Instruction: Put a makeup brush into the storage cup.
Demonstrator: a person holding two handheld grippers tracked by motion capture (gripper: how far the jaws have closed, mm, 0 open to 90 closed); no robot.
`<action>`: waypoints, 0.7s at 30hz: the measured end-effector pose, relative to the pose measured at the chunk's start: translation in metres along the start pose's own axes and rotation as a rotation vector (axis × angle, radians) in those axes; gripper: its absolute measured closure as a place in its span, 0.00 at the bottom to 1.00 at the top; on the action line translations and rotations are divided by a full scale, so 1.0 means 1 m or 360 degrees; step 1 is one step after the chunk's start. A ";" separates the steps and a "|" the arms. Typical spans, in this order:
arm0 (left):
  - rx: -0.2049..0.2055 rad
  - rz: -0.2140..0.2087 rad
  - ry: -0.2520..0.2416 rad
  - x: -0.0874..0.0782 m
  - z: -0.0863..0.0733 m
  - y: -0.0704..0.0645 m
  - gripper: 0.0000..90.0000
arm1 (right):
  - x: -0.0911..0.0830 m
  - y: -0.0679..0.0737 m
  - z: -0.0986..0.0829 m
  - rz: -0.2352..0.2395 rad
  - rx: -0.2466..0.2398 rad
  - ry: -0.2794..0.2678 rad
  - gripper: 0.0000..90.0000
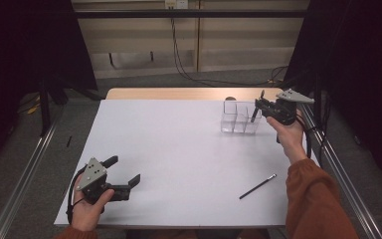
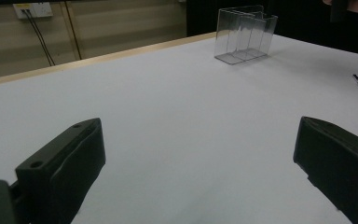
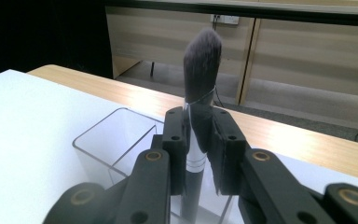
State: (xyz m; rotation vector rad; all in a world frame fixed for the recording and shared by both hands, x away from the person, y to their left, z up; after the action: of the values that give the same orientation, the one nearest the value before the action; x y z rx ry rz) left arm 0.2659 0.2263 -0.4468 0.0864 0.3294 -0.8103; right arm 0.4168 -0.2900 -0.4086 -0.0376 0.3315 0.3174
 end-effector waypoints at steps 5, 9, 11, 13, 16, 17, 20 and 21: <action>0.0003 0.0004 0.0001 0.000 0.000 0.000 0.02 | 0.004 0.001 -0.004 0.0001 0.0016 -0.0003 0.88; 0.0010 0.0000 0.0005 0.000 0.000 -0.001 0.02 | 0.005 0.001 -0.007 0.0008 0.0028 0.0001 0.88; 0.0014 -0.0003 0.0007 0.000 0.000 -0.001 0.02 | 0.005 0.001 -0.008 0.0010 0.0028 0.0002 0.88; 0.0018 -0.0001 0.0011 0.000 0.000 0.000 0.02 | 0.005 0.001 -0.009 0.0007 0.0029 0.0003 0.88; 0.0026 0.0004 0.0018 0.000 0.000 0.000 0.02 | 0.005 0.000 -0.009 0.0011 0.0054 0.0002 0.88; 0.0025 0.0003 0.0019 0.000 0.000 0.000 0.02 | 0.005 0.000 -0.009 0.0010 0.0061 0.0002 0.87; 0.0019 0.0004 0.0015 0.000 -0.001 0.000 0.02 | 0.005 0.000 -0.009 0.0015 0.0065 0.0002 0.87; 0.0021 0.0005 0.0015 0.000 0.000 0.000 0.02 | 0.005 0.000 -0.009 0.0016 0.0064 0.0002 0.87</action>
State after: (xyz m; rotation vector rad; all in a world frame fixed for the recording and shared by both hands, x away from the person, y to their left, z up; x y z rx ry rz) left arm 0.2657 0.2261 -0.4473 0.1030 0.3332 -0.8090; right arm 0.4181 -0.2895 -0.4191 0.0032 0.3392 0.3204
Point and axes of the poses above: each handheld gripper's, and its own axes: x roughly forward along the jaws, z roughly out of its top, y roughly to its left, the point moved 2 cm from there along x, roughly forward along the jaws, and after that the axes turned 3 degrees about -z, right-handed, at the moved point
